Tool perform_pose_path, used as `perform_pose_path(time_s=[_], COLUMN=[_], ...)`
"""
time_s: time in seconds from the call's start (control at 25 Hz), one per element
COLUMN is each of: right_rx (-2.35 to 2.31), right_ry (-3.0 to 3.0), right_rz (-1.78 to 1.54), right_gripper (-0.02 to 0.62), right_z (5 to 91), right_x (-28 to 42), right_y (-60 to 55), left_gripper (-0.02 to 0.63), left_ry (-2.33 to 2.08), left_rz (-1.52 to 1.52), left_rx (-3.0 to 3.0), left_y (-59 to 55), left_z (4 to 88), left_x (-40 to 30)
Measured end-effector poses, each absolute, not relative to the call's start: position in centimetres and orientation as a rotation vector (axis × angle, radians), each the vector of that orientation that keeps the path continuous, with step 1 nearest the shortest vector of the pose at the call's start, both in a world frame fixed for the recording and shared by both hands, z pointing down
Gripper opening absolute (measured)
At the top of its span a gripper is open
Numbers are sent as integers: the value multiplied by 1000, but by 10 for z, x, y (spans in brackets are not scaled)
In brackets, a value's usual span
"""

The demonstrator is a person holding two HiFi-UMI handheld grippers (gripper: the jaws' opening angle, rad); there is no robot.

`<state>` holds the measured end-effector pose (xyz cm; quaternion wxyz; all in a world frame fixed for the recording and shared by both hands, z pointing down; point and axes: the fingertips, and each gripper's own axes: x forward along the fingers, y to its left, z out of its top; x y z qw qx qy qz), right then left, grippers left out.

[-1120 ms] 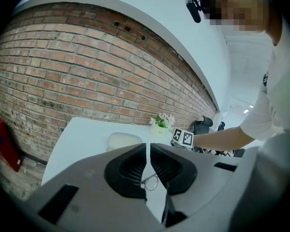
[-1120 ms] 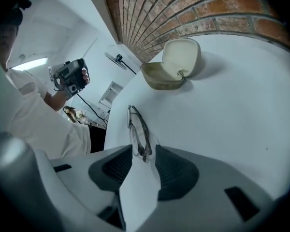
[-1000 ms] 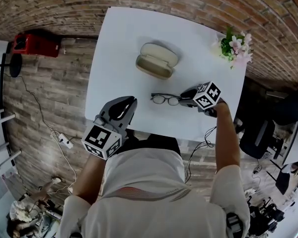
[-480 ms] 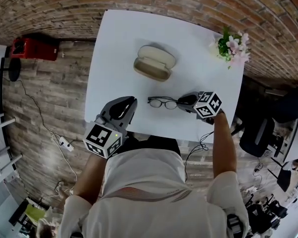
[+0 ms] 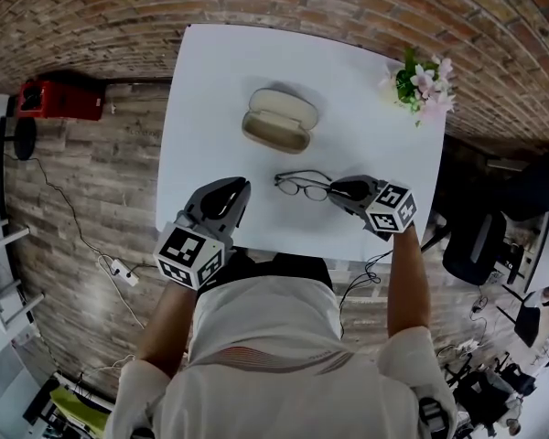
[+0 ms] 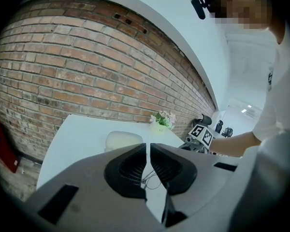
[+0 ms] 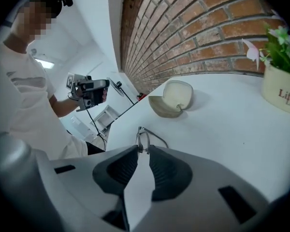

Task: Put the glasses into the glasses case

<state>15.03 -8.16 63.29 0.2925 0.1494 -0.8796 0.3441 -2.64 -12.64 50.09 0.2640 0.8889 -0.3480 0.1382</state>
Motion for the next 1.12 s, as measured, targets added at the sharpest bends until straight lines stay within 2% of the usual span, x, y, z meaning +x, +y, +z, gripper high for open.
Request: perform_pose_path(time_s=[0.52, 1.12], right_rx=[505, 690], right_ry=[-2477, -2619], right_rz=[853, 992], right_gripper=[122, 118], right_z=[614, 577], right_x=[142, 156], right_y=[-85, -90], left_gripper=[35, 35], left_ry=[-937, -953], left_rz=[387, 402], left_rx=[2394, 2401], left_y=[-128, -138], left_z=[507, 513], left_x=[-27, -32])
